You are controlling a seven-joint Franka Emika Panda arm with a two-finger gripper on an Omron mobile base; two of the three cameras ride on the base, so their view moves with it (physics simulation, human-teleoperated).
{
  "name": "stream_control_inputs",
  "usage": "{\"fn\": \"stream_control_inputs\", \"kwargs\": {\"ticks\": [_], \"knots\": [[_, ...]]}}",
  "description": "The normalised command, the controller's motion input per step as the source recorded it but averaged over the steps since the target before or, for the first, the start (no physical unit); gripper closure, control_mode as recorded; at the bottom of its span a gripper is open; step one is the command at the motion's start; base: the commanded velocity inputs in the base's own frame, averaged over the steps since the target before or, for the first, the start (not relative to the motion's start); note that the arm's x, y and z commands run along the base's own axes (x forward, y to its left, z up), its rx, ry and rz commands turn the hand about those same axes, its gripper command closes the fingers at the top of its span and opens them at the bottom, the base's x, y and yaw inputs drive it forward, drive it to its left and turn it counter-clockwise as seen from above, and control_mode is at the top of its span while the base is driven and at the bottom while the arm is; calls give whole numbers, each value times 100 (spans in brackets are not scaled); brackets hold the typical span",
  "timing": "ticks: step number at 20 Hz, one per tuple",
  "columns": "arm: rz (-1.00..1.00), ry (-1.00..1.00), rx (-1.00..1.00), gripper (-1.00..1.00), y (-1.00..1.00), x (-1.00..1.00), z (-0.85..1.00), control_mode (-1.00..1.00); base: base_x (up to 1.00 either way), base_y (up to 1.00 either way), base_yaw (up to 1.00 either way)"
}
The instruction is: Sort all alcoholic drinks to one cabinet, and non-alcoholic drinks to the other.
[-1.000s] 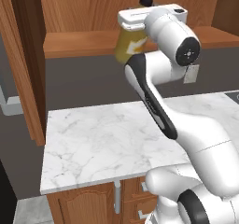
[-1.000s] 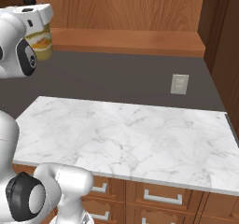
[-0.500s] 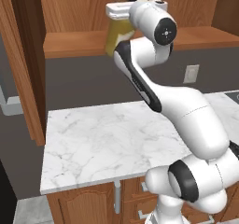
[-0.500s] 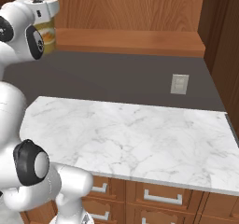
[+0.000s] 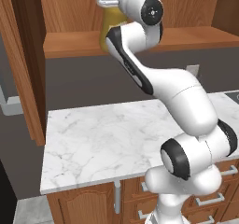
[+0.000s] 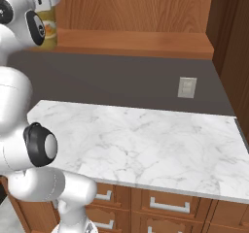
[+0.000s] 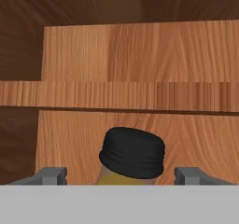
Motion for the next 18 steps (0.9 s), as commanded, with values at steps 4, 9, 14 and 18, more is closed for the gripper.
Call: {"fn": "stream_control_inputs", "kwargs": {"ticks": [4,9,14,18], "knots": [[0,0,0,100,10,39,12,-100,0,0,0],[0,0,0,100,6,27,9,-100,0,0,0],[0,0,0,100,0,20,-1,-100,0,0,0],[0,0,0,100,0,27,-19,-100,0,0,0]]}}
